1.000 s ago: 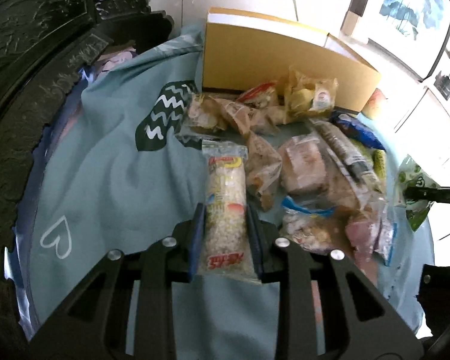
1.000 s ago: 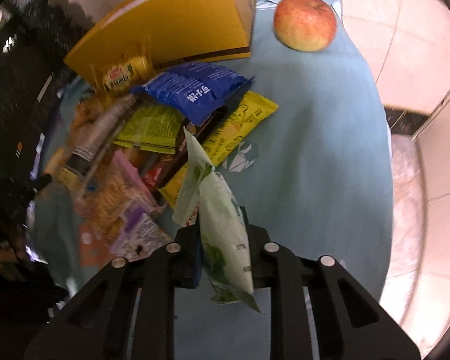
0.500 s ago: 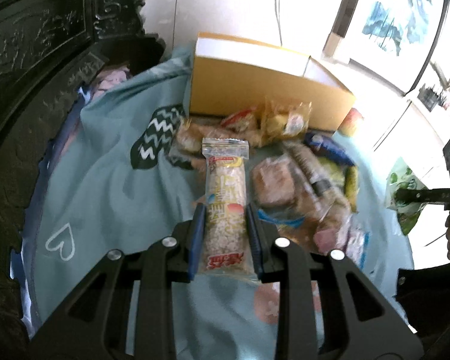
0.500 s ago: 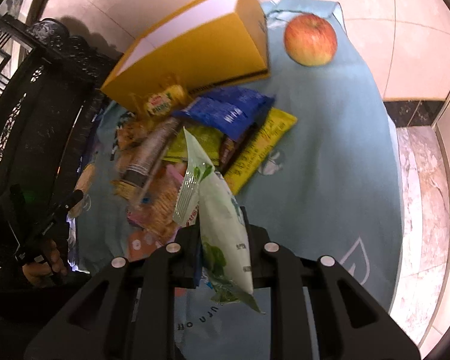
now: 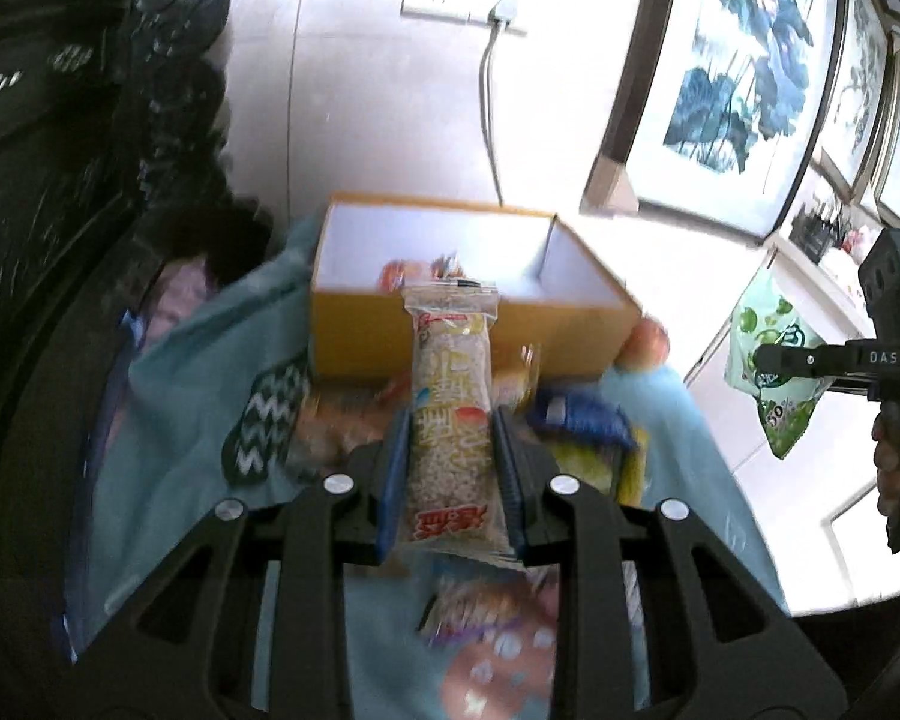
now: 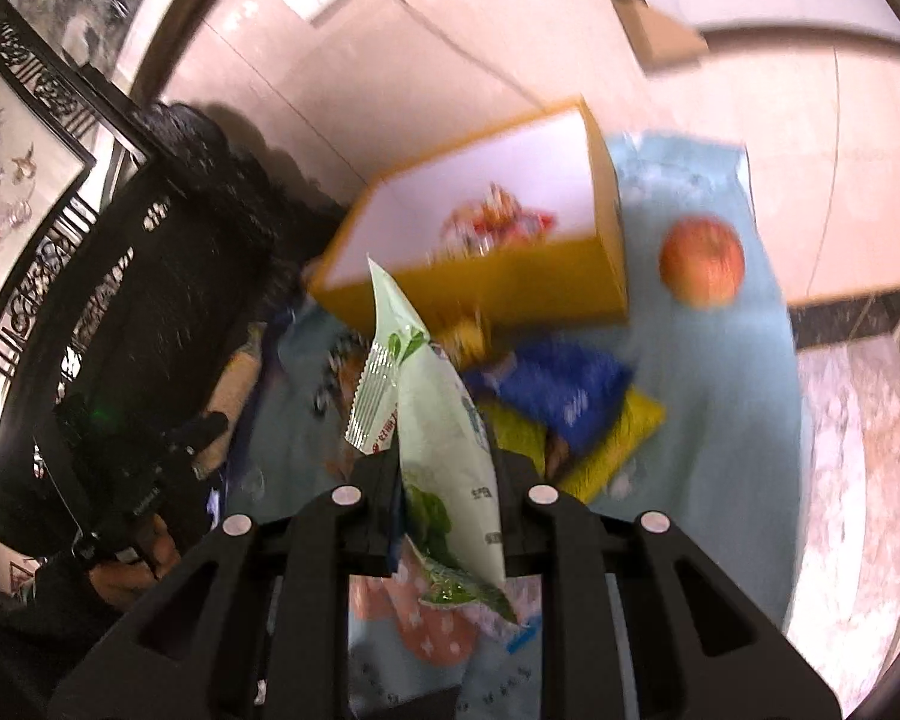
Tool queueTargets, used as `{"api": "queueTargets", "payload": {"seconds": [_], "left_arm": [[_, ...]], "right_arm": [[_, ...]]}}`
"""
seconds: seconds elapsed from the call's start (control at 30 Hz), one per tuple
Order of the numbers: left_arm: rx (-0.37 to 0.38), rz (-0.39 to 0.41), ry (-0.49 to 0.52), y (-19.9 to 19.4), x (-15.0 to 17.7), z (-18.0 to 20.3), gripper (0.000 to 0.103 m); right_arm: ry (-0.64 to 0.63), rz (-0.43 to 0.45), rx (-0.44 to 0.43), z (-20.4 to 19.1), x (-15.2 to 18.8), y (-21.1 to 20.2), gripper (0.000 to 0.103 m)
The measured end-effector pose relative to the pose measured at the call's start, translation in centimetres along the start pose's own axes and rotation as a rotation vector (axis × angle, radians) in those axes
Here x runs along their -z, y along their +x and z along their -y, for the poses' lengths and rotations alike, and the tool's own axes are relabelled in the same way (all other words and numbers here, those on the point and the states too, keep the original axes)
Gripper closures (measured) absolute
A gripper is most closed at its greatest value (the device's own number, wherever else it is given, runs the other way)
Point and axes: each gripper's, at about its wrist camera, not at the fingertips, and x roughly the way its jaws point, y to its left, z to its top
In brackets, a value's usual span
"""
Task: Organize snacks
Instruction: 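Carry both bags over the yellow box and open both tools, then grasp the blue-topped cartoon bag with the left tool while the right tool grasps a purple-white biscuit packet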
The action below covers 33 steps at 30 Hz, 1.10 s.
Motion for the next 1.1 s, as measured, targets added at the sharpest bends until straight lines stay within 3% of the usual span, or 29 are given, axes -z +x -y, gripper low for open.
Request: {"api": "queueTargets", "payload": {"seconds": [0.33,0.53,0.57,0.6,0.63,0.77,0.9,1.1], "left_arm": [[0.007,0.100,0.009,4.3,-10.7,2.3,0.076],[-0.037,0.082,0.055,8.6,-15.6,2.5,0.074],[-0.054,0.068,0.056,9.4,-16.1,2.3,0.065],[-0.082,0.037,0.041,10.8,-16.6,1.7,0.051],[-0.113,0.027,0.021,11.3,-16.8,1.1,0.027],[-0.165,0.053,-0.031,10.7,-16.2,-1.1,0.024],[-0.180,0.059,-0.083,8.9,-13.4,-2.2,0.020],[-0.186,-0.047,-0.078,7.5,-4.2,-1.8,0.019]], "right_arm": [[-0.094,0.106,0.053,-3.7,-11.4,0.7,0.082],[-0.127,0.169,0.107,-4.5,-17.0,3.6,0.079],[-0.125,0.177,0.109,-4.3,-18.0,4.4,0.068],[-0.124,0.163,0.148,-3.9,-18.8,5.4,0.044],[-0.128,0.161,0.195,-3.7,-19.1,5.9,0.039],[-0.142,0.143,0.230,-2.6,-17.9,6.7,0.038],[-0.123,0.084,0.223,-0.9,-14.0,6.9,0.038],[-0.114,-0.056,0.254,1.1,-4.2,7.2,0.037]]}}
